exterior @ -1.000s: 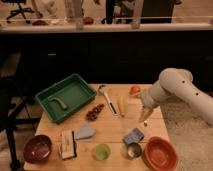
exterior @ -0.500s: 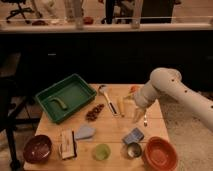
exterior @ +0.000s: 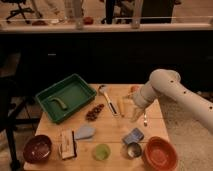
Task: Place grapes in tray
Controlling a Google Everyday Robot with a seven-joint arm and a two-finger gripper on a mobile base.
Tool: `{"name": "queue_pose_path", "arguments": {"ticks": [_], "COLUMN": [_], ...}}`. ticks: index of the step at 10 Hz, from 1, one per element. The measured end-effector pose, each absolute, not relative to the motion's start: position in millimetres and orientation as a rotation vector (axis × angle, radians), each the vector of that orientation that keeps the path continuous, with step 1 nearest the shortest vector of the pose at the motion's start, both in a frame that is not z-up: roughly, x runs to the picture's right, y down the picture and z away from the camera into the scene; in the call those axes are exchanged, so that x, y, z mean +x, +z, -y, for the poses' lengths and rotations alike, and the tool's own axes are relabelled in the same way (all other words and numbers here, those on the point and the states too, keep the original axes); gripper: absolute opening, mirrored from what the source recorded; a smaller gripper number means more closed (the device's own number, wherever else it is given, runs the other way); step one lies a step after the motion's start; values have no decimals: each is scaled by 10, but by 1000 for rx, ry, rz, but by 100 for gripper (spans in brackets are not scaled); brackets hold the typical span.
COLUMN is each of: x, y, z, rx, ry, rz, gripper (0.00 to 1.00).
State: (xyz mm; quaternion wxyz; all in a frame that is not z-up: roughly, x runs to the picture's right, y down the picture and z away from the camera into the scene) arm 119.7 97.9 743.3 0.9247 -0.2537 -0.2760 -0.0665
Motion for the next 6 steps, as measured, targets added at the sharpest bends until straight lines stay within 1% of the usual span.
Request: {"name": "queue_pose_path", "arguments": {"ticks": [2, 4, 6], "x": [1031, 795, 688], "y": [7683, 7849, 7925], "z": [-752, -564, -513], "rx": [-468, -409, -373], "ry": [-99, -71, -53], "rz": [575, 587, 602], "gripper": [80, 80, 80]}}
